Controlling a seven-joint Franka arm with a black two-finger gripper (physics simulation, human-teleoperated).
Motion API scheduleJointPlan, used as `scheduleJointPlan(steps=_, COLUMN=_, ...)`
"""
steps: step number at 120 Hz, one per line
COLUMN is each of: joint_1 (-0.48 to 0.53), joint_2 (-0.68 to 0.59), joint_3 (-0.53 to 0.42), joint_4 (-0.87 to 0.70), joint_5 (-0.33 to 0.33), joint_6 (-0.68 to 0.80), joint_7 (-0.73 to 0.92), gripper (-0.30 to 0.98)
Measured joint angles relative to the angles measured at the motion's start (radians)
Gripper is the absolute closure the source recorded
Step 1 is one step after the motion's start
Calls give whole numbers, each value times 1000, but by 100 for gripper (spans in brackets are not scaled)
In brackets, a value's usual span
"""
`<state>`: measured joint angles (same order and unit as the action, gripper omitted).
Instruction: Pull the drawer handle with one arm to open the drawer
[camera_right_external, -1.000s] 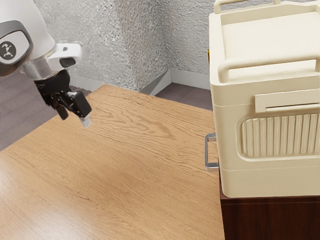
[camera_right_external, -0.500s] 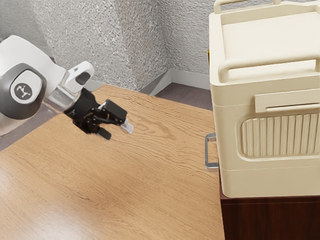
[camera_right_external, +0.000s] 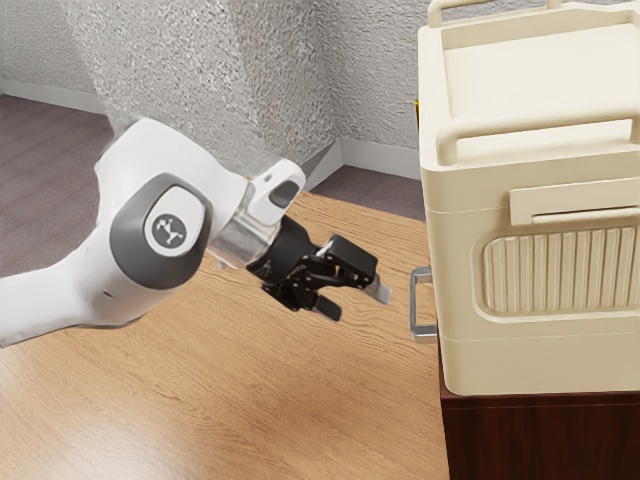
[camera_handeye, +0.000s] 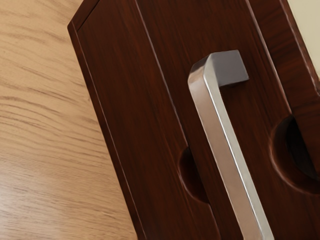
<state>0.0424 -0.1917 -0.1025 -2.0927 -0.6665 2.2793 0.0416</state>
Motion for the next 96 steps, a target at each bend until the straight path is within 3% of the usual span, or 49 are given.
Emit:
scheduleJointPlan(steps=25, joint_1=-3, joint_2=43, joint_3=-23, joint_4=4, joint_5=-27, joint_6=61, joint_7=-5, gripper=0)
scheduleJointPlan(steps=62, joint_1=-1, joint_2=152, joint_3=-22, joint_4=59, joint_5=-145, joint_6=186, joint_7=-14, gripper=0)
scheduleJointPlan(steps=96, joint_1=-9, joint_2=173, joint_3=-22, joint_4=78, joint_5=-13, joint_6=195, joint_7=-23, gripper=0)
